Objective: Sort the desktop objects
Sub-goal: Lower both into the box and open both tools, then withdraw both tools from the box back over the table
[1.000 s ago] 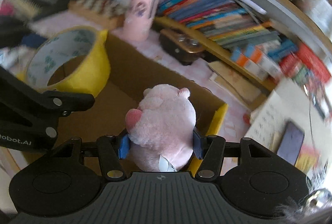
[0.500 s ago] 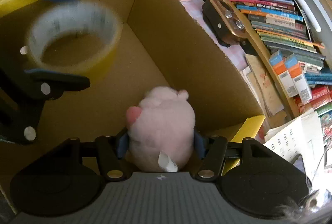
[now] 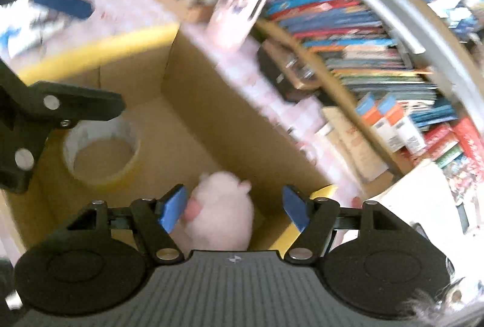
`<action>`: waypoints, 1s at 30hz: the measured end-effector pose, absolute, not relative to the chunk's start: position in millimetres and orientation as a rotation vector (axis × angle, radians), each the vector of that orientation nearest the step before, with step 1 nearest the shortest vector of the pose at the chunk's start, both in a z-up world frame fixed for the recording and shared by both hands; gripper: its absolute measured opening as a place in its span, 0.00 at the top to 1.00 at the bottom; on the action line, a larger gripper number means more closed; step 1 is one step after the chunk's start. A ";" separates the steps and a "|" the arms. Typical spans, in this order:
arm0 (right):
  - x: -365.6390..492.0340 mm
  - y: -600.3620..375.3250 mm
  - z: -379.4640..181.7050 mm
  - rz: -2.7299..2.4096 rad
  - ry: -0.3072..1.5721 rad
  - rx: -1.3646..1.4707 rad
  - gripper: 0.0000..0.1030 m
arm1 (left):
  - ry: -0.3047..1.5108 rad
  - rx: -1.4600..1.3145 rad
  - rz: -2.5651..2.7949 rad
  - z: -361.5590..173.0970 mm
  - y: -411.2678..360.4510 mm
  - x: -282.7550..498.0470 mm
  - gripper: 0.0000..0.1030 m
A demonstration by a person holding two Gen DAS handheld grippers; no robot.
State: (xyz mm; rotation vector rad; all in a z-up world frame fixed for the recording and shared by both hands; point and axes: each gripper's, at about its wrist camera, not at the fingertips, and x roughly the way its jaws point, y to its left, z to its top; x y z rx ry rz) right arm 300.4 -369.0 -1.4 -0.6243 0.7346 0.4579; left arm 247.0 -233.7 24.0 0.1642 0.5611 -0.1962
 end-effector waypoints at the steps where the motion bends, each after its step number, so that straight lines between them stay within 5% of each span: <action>1: 297.4 -371.1 5.5 0.449 0.714 -0.596 0.34 | 0.546 0.154 -0.190 28.6 -229.9 243.7 0.09; 14: 233.7 -398.3 63.9 0.206 0.503 -0.224 0.36 | 0.421 0.112 -0.103 60.7 -187.0 186.7 0.04; 30: 134.1 -370.9 39.7 -0.025 0.499 0.052 0.35 | 0.464 0.127 -0.120 38.6 -127.5 128.5 0.03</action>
